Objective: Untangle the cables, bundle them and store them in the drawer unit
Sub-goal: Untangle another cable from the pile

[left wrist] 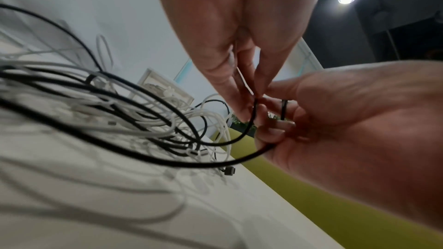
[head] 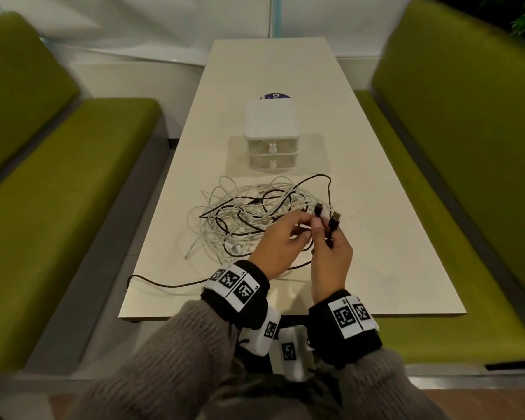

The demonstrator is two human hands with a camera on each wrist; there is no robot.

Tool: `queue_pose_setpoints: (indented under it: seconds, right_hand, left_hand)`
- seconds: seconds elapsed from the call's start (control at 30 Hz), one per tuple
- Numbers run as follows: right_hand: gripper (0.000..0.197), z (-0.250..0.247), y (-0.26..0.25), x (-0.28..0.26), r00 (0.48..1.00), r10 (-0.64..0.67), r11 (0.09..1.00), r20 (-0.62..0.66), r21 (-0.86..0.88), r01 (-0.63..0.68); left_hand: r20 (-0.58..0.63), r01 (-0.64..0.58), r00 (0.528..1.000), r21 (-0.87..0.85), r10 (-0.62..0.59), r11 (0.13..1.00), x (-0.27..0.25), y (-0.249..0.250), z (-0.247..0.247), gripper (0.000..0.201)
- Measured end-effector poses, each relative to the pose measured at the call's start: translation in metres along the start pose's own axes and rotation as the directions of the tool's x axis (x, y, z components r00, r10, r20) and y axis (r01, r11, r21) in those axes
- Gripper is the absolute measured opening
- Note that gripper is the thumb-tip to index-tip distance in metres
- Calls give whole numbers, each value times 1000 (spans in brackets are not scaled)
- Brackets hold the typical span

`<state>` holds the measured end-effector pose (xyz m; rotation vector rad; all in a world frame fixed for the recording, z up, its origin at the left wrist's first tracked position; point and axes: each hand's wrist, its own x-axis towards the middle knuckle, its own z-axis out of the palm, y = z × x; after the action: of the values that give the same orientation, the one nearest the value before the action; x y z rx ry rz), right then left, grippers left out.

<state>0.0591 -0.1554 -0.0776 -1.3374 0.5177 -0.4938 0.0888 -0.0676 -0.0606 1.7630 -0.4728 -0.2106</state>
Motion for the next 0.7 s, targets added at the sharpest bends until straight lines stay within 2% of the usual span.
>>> queue_pose_setpoints:
  seconds: [0.07, 0.17, 0.33, 0.47, 0.53, 0.6, 0.7]
  right_hand:
    - [9, 2, 1, 1, 1000, -4, 1000, 14, -27, 5]
    - [13, 5, 3, 1, 999, 28, 998, 36, -57, -25]
    - [3, 6, 0, -1, 992, 115, 993, 51, -10, -115]
    - [13, 5, -5, 1, 996, 83, 996, 15, 36, -84]
    - [21, 1, -5, 6, 994, 106, 991, -37, 87, -102]
    - [24, -5, -5, 11, 989, 121, 985, -79, 133, -110]
    - [27, -10, -11, 13, 982, 157, 964, -100, 234, -131]
  left_hand:
    - [57, 32, 998, -63, -29, 997, -5, -1, 0, 27]
    - [95, 66, 994, -63, -60, 996, -10, -2, 2, 32]
    - [38, 19, 999, 157, -25, 987, -8, -3, 5, 39]
    - [-19, -10, 1000, 197, 13, 980, -11, -4, 10, 43]
    - [-72, 22, 997, 192, -9, 981, -12, -7, 8, 45]
    - [-29, 34, 999, 255, -28, 966, -12, -7, 1, 33]
    - [66, -17, 998, 426, -13, 905, -12, -8, -12, 13]
